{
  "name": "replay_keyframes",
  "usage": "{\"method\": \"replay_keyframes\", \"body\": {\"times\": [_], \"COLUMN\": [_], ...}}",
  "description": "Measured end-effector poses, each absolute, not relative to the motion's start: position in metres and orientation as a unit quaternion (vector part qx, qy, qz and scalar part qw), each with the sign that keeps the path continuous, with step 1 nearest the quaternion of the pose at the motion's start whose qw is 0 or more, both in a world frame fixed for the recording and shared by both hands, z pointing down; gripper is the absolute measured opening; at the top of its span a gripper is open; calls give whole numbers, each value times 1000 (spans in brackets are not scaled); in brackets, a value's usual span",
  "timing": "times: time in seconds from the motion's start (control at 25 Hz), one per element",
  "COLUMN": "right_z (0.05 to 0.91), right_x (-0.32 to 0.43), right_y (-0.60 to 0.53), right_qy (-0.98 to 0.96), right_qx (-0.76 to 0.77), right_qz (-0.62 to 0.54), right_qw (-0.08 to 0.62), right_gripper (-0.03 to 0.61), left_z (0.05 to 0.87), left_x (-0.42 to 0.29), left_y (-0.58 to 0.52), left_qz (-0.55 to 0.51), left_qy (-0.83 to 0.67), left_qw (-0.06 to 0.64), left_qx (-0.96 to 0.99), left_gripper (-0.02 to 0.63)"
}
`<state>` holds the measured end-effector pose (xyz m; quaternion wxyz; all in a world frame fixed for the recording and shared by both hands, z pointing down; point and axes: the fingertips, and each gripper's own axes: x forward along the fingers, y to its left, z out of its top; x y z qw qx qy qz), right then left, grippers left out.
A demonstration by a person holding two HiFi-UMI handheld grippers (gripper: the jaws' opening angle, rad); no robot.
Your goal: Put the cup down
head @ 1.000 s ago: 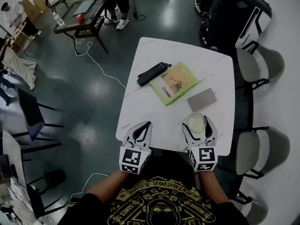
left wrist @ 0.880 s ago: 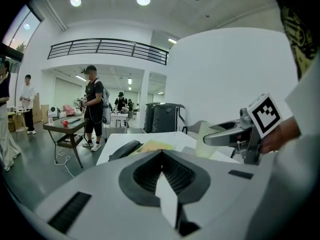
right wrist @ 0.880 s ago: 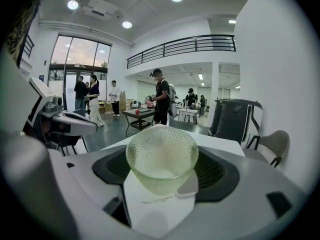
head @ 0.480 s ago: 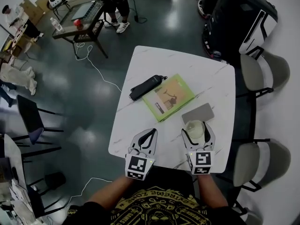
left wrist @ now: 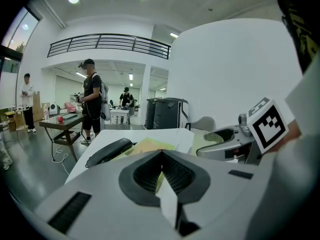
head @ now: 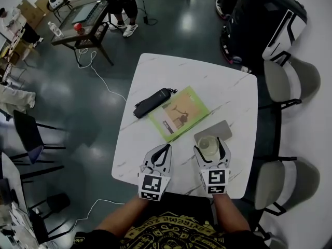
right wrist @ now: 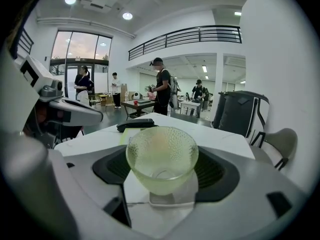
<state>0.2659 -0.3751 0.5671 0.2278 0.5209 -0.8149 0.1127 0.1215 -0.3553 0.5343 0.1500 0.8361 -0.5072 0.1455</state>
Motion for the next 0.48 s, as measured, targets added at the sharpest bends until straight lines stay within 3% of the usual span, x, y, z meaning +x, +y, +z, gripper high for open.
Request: {"method": "replay_keyframes", "body": {"times": [0.48], "right_z": [600], "right_x": [270], "right_y": [-399], "right_qy": [-811], "right_qx": [516], "right_qz": [116], "right_qw": [250], "right_gripper": [382], "left_z": [566], "left_x": [134], "left_y": [-370], "left_qz": [171], "left_qy": [-498], "left_qw": [160], "left_qx": [835], "left_gripper": [8]}}
